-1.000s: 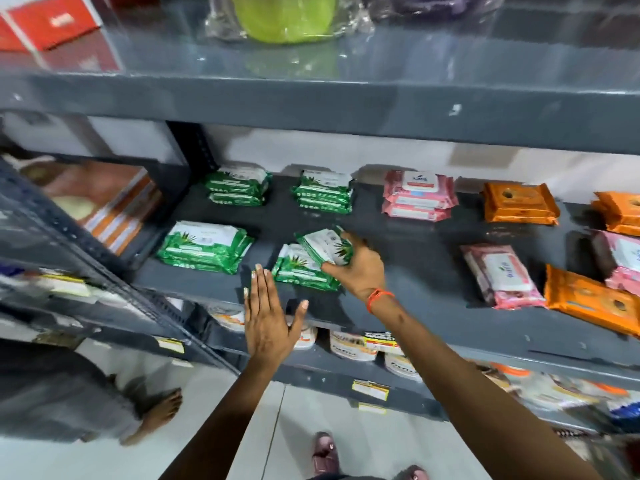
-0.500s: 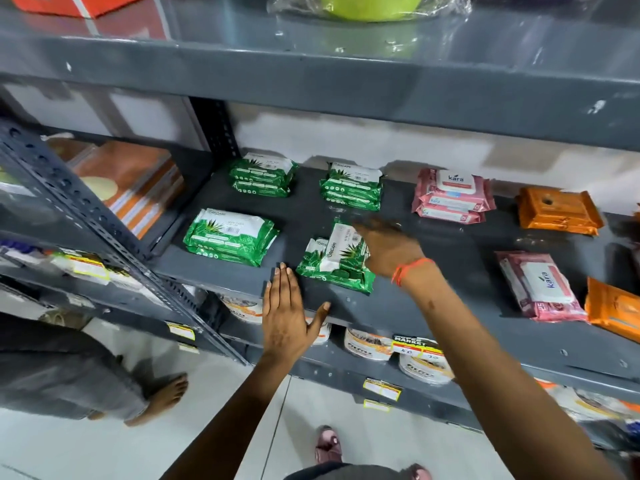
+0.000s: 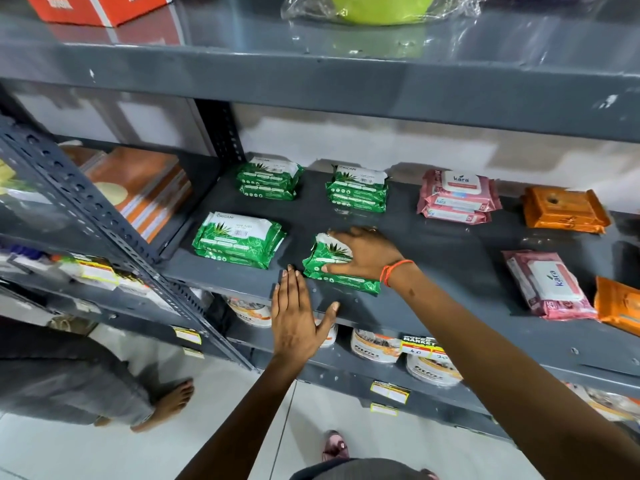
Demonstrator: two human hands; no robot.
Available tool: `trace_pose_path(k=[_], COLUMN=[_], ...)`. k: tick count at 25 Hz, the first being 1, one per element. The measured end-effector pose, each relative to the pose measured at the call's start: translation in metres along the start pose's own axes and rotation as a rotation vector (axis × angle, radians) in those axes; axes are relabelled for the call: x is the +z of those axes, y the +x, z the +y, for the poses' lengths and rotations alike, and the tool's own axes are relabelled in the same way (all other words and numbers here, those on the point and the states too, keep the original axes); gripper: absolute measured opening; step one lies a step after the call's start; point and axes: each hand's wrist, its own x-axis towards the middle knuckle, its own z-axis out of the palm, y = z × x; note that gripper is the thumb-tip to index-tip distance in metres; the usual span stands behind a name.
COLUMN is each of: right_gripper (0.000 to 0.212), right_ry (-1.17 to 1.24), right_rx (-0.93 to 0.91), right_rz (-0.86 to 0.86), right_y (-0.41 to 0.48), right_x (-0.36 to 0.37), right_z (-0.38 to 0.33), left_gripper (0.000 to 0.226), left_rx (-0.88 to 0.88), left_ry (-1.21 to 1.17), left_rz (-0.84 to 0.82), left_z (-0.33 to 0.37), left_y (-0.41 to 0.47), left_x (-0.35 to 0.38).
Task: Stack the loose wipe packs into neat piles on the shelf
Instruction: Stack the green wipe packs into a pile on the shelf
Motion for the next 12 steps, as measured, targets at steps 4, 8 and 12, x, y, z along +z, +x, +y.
trace_pose_path(k=[4,8,12], right_gripper=[0.081,0.07,0.059], right_ry=[-0.031,0.235,1.121], right_rx=[0.001,0.165,0.629], right_rz=[0.013,0.276,0.385], right_y=[0.001,-0.011,-0.025], right_x=[0.01,0.014,0.033], right_z=[0.003,0.014,0.013], left_gripper=[0.095,0.066,0.053], left_rx=[-0.092,-0.189,-0.508], left_ry=[-0.381,-0.718,-1.007], left_rz=[0.096,0.154,-0.084], left_z=[0.009,0.027,0.035], left_y=[0.007,0.042,0.086], left_x=[-0.012,-0.033,-0.047])
